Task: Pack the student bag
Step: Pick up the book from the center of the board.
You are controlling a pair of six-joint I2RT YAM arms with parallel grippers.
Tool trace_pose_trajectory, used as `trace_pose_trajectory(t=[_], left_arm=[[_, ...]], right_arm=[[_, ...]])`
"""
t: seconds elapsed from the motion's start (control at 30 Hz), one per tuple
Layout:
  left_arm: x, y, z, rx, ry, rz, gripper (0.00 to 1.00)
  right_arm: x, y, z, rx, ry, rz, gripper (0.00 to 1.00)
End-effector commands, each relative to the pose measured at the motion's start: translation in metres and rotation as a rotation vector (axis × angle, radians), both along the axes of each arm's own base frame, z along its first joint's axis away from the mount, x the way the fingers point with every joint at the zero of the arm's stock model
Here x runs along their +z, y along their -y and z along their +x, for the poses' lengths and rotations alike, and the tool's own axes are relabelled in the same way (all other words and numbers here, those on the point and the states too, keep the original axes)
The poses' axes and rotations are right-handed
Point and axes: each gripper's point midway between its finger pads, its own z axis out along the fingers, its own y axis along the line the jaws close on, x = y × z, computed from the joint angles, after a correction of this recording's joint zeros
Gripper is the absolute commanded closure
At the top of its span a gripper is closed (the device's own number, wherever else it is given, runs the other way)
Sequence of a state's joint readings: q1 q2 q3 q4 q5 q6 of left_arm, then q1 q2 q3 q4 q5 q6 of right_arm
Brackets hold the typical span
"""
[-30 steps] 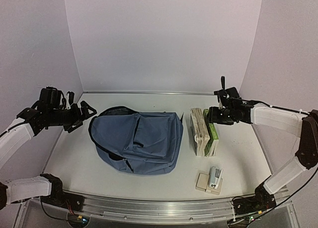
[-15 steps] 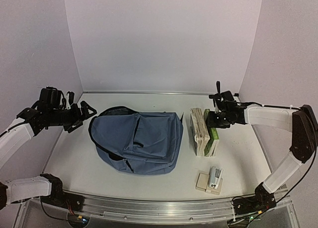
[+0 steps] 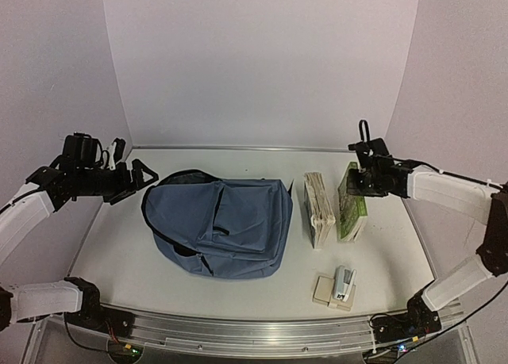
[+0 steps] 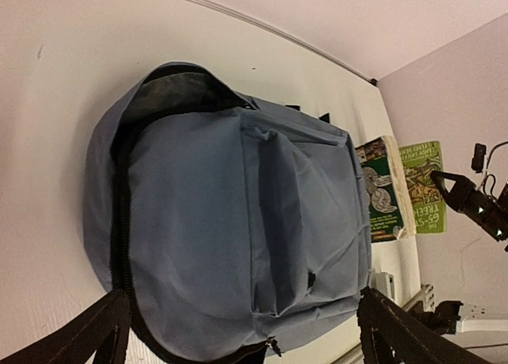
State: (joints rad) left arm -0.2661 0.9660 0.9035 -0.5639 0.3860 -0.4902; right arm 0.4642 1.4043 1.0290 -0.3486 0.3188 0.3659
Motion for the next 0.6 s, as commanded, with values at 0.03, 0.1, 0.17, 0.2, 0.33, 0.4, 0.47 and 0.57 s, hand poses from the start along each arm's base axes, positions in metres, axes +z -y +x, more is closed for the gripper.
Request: trace_pose_trajectory(t=[0.03,0.1,0.17,0.2,0.33,0.4,0.47,0.57], left_arm=[[0.048,0.033,0.012,-0.189,0.127,-0.086,0.00],[0.055,0.045,0.015,-0.241,0.148,-0.113,0.00],[0.060,0.056,0.016,-0.297,0.164,-0.133,0.00],[0.064,0.061,0.015,-0.324,0.170,-0.139,0.00],[0.073,0.087,0.005,-0.465,0.190,-0.157,0.00],[0.079,0.102,-0.005,-0.547,0.225,-0.165,0.00],[0.084,0.114,-0.015,-0.615,0.255,-0.175,0.00],[0.088,0.131,-0.028,-0.696,0.285,-0.178,0.00]], right_arm=[[0.140,-0.004,-0.006,0.048,0.316,0.154,1.00],[0.162,-0.025,-0.016,0.158,0.341,0.238,1.00],[0.177,-0.053,-0.026,0.284,0.337,0.314,1.00],[0.181,-0.067,-0.031,0.340,0.327,0.346,1.00],[0.193,-0.128,-0.056,0.564,0.276,0.467,1.00],[0.199,-0.161,-0.073,0.673,0.256,0.494,1.00],[0.194,-0.193,-0.088,0.797,0.205,0.523,1.00],[0.183,-0.234,-0.111,0.979,0.122,0.573,1.00]])
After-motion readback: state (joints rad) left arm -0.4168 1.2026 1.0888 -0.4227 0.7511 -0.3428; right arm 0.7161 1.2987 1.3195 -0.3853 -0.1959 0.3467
